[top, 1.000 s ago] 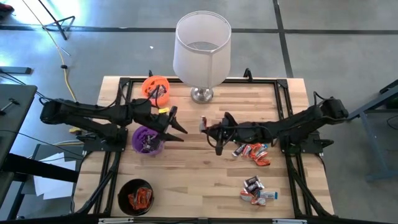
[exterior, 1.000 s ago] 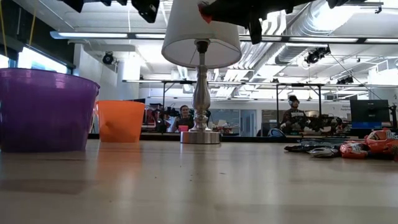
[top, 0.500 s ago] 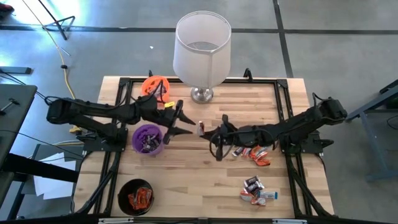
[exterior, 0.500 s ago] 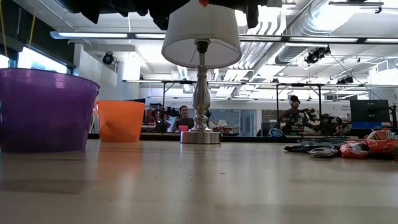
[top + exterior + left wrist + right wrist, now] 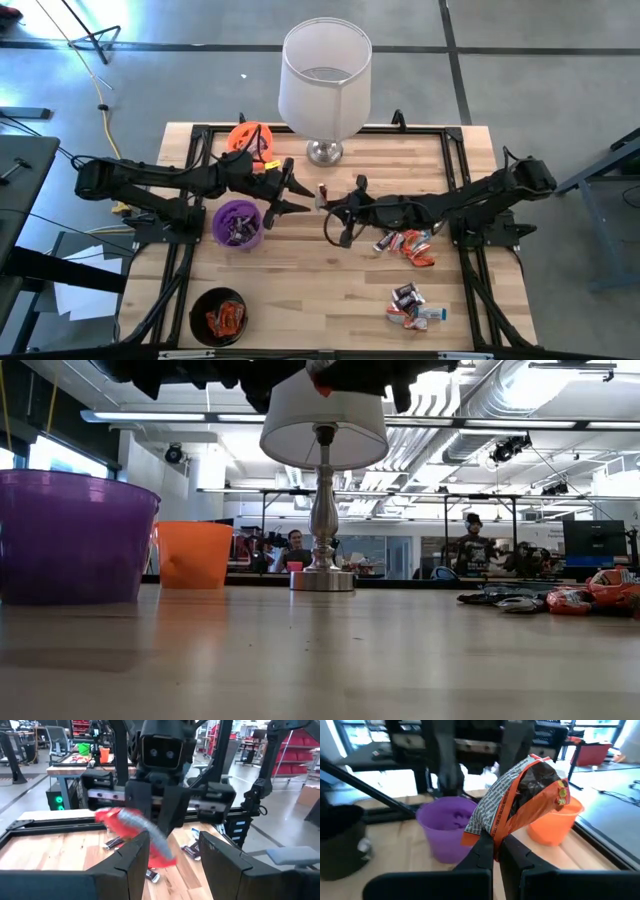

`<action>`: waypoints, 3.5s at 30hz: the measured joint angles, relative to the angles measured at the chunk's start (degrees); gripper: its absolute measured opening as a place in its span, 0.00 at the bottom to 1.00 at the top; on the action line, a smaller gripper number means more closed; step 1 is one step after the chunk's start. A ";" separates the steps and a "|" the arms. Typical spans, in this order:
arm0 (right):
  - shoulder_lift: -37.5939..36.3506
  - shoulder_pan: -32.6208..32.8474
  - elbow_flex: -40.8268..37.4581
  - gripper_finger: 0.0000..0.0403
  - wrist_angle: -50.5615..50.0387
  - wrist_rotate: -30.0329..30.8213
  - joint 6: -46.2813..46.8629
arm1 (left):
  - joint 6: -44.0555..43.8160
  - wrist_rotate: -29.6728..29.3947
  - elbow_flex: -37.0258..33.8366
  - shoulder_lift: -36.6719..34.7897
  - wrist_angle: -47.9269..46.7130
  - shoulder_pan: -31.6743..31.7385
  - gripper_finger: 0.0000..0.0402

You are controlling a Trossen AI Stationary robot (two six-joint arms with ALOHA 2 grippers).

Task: Sort candy
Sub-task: Put the orange chocolate into the black bucket

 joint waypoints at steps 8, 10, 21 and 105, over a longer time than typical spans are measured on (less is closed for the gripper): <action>1.72 -1.87 0.00 0.00 1.43 0.16 -1.26 | -0.03 -3.78 -0.02 0.00 -0.30 0.62 0.40; 1.73 -1.77 0.00 0.00 1.96 1.18 -2.53 | -0.15 -3.81 -0.02 0.00 -0.14 1.15 0.40; 1.80 -0.73 0.00 0.00 3.95 2.93 -7.21 | -1.20 -4.12 0.01 0.76 0.32 3.35 0.40; -3.37 16.13 0.02 0.38 -29.85 5.80 40.45 | -49.89 -16.75 -0.02 -21.20 -52.85 -29.40 0.02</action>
